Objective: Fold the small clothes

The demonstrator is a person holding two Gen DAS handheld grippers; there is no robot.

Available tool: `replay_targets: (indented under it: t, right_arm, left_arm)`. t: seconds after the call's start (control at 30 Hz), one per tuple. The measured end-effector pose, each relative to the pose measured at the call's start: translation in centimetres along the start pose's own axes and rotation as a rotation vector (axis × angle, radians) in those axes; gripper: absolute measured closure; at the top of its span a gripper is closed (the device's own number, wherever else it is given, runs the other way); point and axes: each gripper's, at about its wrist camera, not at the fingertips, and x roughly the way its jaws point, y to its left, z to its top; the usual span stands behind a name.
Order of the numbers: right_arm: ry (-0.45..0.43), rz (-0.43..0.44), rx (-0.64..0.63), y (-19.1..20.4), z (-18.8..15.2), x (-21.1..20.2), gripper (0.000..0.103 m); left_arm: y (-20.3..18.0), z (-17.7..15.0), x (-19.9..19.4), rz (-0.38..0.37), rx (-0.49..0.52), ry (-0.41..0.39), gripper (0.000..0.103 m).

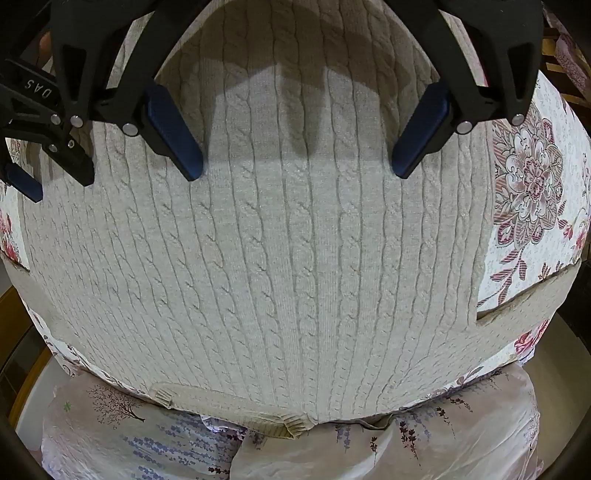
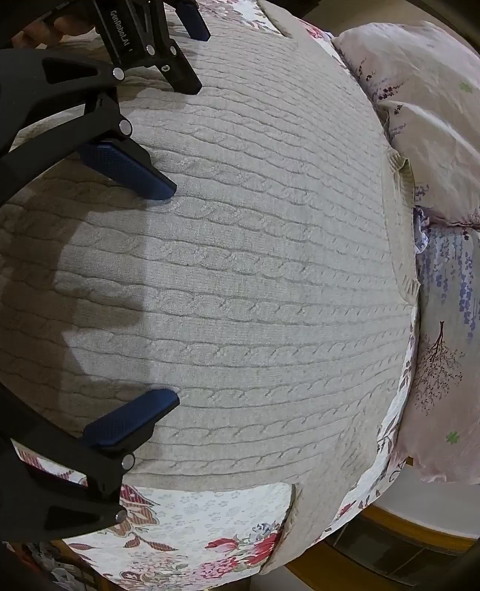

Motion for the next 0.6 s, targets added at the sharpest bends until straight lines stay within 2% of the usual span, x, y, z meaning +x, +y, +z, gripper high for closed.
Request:
replay_targets:
  t: [0.43, 0.53, 0.6]
  right_arm:
    - [0.001, 0.049, -0.085, -0.1, 0.3, -0.1, 0.001]
    - [-0.024, 0.073, -0.07, -1.4, 0.8, -0.6, 0.001]
    - [-0.069, 0.084, 0.008, -4.3, 2.0, -1.2, 0.01]
  left_arm:
    - [0.0, -0.2, 0.0, -0.002, -0.001, 0.001, 0.002]
    - [0.1, -0.1, 0.0, -0.003, 0.002, -0.001, 0.002]
    - [0.1, -0.1, 0.1, -0.002, 0.006, -0.004, 0.002]
